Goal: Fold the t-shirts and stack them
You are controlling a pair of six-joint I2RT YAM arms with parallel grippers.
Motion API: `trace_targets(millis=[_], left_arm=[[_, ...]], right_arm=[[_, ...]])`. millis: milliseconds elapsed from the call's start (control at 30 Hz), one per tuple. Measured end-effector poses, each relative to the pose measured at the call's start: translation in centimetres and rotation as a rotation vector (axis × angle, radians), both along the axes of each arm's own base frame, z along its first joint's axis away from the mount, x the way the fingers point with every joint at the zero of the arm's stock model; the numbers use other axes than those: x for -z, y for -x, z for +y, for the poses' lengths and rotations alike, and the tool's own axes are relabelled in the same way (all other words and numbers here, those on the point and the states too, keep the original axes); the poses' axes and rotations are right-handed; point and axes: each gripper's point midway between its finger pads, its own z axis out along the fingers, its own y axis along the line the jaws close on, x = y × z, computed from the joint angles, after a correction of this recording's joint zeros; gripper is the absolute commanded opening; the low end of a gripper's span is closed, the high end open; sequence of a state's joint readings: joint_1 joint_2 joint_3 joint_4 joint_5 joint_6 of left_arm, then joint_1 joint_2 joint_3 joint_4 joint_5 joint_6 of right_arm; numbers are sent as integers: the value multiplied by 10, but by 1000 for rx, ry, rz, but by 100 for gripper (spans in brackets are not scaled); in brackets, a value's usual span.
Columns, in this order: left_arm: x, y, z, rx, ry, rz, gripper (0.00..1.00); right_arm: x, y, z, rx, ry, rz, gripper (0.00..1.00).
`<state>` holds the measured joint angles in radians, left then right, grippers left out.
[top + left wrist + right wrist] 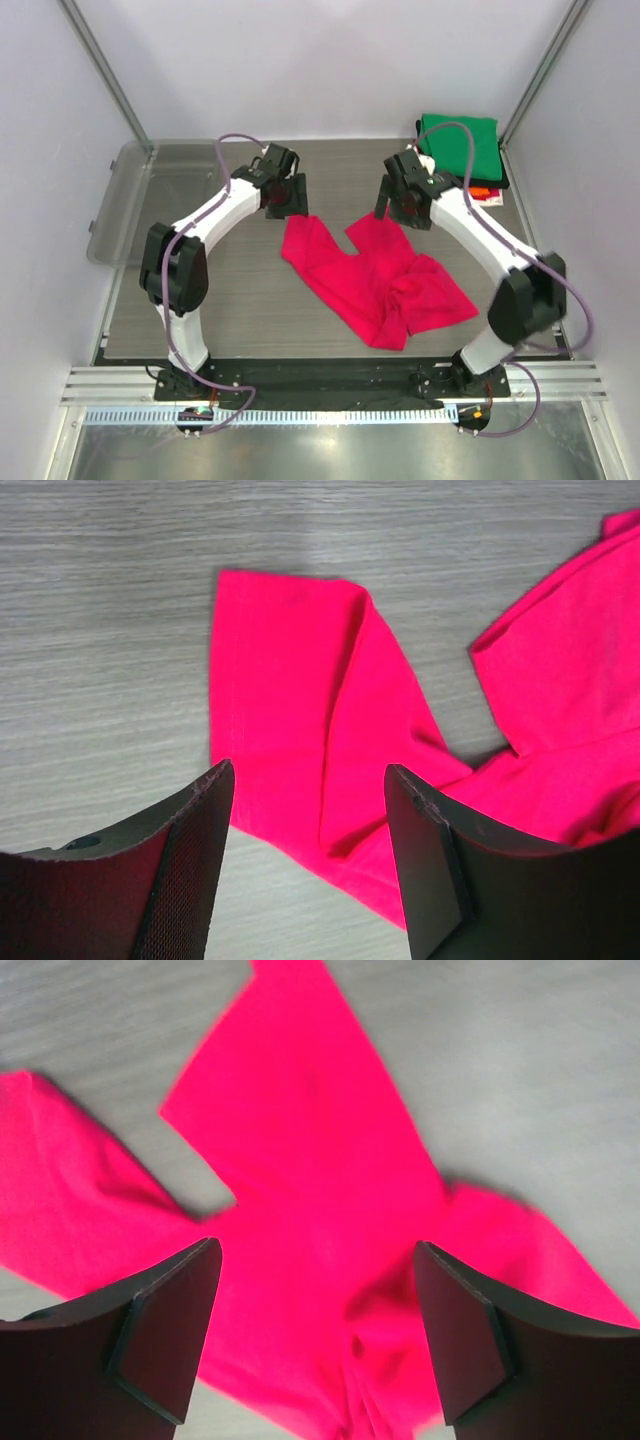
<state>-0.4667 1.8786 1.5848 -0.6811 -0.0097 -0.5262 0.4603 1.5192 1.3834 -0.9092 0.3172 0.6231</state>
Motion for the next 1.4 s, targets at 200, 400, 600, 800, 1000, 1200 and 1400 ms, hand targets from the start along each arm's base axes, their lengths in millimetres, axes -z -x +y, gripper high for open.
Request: trace_targets(millis=[200,400,600,800,1000,1200,1400], left_arm=[[25,-12,15,-53,5,33,61],[42,-23,25,-81,26,54,61],[60,-24,21,-75,60,70,62],[85,-20,17,-82,85,107,61],[91,-24,15,-100,99,100,61],[92,-35,8,-105,123,85,53],[98,-56,-5,-120,179,74,0]], right_arm=[[71,-69,8,-67,-39,105,75],[117,-110,-4,-77,-56,166,73],[122,-149,4,-111,-86,117,69],[132,-160,11,-131,-103,117,59],[142,-158,12,-136,-107,138,44],[141,-158,18,-155,-135,139,17],[141,-157,21,-165,-151,139,1]])
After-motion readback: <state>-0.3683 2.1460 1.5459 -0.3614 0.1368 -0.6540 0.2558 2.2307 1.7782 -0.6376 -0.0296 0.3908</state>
